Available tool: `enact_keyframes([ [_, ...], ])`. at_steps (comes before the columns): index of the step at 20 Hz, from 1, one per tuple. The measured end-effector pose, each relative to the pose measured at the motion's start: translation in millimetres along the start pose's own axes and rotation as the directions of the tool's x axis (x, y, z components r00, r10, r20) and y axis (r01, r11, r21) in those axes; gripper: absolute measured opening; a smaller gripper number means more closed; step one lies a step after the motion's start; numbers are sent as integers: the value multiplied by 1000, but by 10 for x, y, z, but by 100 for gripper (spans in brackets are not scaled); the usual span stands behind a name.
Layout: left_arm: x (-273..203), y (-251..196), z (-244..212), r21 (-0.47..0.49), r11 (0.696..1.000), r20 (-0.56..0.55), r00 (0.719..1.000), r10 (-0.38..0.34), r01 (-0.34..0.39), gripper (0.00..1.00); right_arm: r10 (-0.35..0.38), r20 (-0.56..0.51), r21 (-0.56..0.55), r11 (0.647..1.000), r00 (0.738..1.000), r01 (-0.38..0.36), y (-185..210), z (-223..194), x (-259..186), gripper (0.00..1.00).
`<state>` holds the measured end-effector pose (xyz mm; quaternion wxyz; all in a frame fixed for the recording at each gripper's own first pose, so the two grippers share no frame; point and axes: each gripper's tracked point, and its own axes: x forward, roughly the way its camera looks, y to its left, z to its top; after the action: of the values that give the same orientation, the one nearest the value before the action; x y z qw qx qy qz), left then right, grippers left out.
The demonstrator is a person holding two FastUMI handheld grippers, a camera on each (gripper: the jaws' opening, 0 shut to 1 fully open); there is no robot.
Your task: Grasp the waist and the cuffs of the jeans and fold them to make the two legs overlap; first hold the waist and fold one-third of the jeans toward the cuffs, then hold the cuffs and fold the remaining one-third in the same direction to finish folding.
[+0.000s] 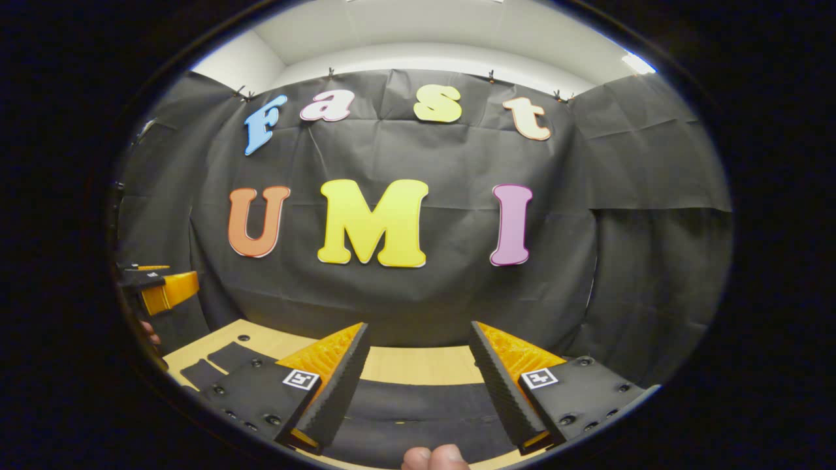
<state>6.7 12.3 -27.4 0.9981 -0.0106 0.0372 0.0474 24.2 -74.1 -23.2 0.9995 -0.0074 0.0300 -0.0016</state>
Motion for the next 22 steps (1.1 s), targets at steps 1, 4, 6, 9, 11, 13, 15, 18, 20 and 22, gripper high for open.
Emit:
enact_keyframes([
  [1, -11, 76, -61, -19, 999, -24, 999, 26, -26, 98, 3, -20, 3, 1000, 1000, -3, -107, -58, 27, 94],
  [4, -36, 412, -323, -71, 989, -99, 988, 120, -128, 99, 6, -89, 15, 1000, 996, -4, -493, -322, 121, 94],
  [6, -73, 704, -545, -102, 973, -169, 968, 187, -205, 98, -10, -168, 20, 1000, 986, 14, -755, -591, 155, 94],
  [9, -185, 1198, -915, -208, 920, -299, 917, 264, -333, 98, -47, -290, 49, 997, 956, 64, -1088, -976, 125, 96],
  [11, -295, 1502, -1195, -293, 859, -384, 875, 297, -420, 99, -83, -368, 66, 991, 926, 115, -1303, -1247, 84, 94],
  [13, -382, 1761, -1537, -380, 773, -483, 822, 302, -508, 99, -119, -422, 61, 985, 899, 159, -1451, -1462, 45, 96],
  [15, -445, 1922, -1901, -469, 656, -582, 766, 274, -591, 99, -138, -471, 75, 978, 871, 195, -1534, -1630, 24, 96],
  [18, -481, 2149, -2246, -555, 469, -670, 704, 237, -687, 99, -162, -529, 99, 963, 833, 250, -1582, -1828, 144, 96],
  [20, -528, 2324, -2431, -558, 397, -713, 666, 221, -729, 100, -173, -556, 107, 955, 813, 276, -1618, -1914, 155, 94],
  [22, -501, 2430, -2616, -546, 337, -756, 624, 198, -767, 99, -181, -596, 115, 945, 782, 306, -1715, -2052, 136, 96],
])
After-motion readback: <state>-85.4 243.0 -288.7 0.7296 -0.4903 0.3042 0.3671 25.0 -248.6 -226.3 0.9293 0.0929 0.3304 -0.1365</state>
